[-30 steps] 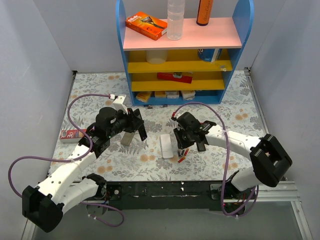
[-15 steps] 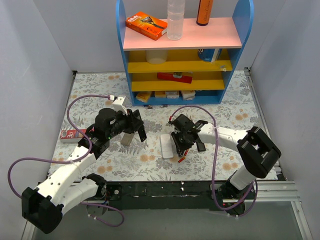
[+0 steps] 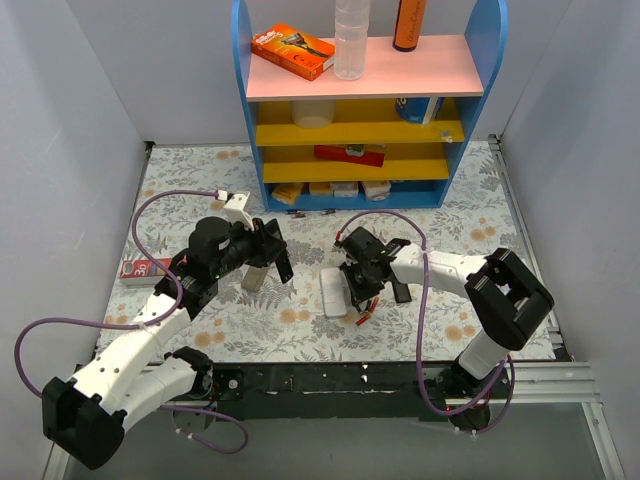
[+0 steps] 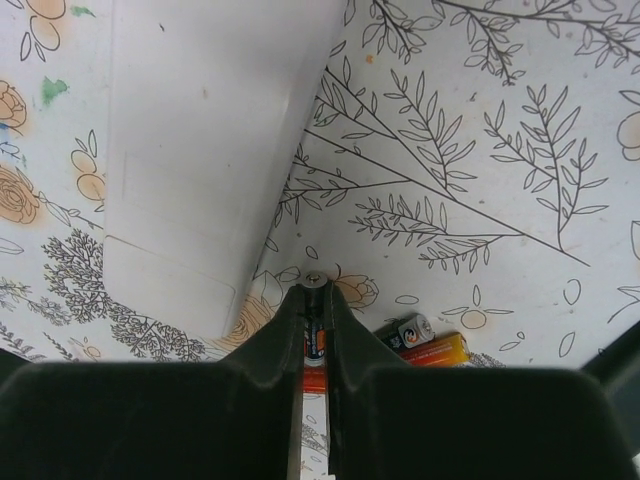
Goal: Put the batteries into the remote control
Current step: Pick up the battery from the center of the board.
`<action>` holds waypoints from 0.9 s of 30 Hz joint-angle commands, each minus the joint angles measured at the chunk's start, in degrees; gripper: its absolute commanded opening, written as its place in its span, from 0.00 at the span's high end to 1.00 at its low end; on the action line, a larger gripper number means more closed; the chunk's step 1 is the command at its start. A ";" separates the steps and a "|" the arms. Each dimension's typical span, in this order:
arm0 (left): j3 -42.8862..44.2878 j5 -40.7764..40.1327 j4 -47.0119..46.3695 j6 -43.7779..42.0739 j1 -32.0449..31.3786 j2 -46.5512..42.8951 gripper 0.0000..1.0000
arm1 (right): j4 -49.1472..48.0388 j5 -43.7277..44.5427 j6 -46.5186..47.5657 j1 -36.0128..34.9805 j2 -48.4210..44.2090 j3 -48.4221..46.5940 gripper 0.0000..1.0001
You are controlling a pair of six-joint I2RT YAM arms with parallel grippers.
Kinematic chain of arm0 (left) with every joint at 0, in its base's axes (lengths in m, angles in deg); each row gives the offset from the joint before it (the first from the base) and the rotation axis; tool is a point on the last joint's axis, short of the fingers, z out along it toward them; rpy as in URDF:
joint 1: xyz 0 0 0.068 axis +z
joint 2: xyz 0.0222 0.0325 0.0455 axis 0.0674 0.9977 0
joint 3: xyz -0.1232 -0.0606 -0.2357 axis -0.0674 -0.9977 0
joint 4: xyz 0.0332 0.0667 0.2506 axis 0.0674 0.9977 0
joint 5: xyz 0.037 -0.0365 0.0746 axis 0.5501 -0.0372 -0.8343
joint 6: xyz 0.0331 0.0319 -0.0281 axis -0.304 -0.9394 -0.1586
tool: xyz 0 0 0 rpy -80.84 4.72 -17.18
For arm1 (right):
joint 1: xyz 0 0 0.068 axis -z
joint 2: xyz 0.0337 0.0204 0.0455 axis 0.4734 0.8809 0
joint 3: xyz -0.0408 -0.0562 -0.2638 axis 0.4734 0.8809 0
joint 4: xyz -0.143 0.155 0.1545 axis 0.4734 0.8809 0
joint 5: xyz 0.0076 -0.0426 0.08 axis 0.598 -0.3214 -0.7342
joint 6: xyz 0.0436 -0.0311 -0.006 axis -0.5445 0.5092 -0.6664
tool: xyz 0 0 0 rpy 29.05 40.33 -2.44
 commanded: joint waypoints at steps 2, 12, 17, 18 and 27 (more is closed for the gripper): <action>-0.26 -0.52 -0.65 -0.29 0.34 -1.70 1.00 | -0.87 0.88 -0.43 -0.73 0.33 -1.13 0.98; -2.62 0.88 -6.35 6.30 0.34 -4.85 1.00 | -6.92 3.08 1.15 -1.25 -13.62 1.15 0.99; -7.01 2.90 -17.77 12.80 0.34 -6.35 1.00 | -13.50 3.43 2.91 -1.52 -22.86 3.18 0.99; -8.94 3.51 -19.88 14.72 0.34 -6.44 1.00 | -14.57 3.43 3.26 -1.69 -25.75 4.05 0.99; -12.65 10.19 -35.36 22.03 0.34 -1.61 1.00 | -32.92 1.59 7.91 -5.11 -38.33 9.76 0.99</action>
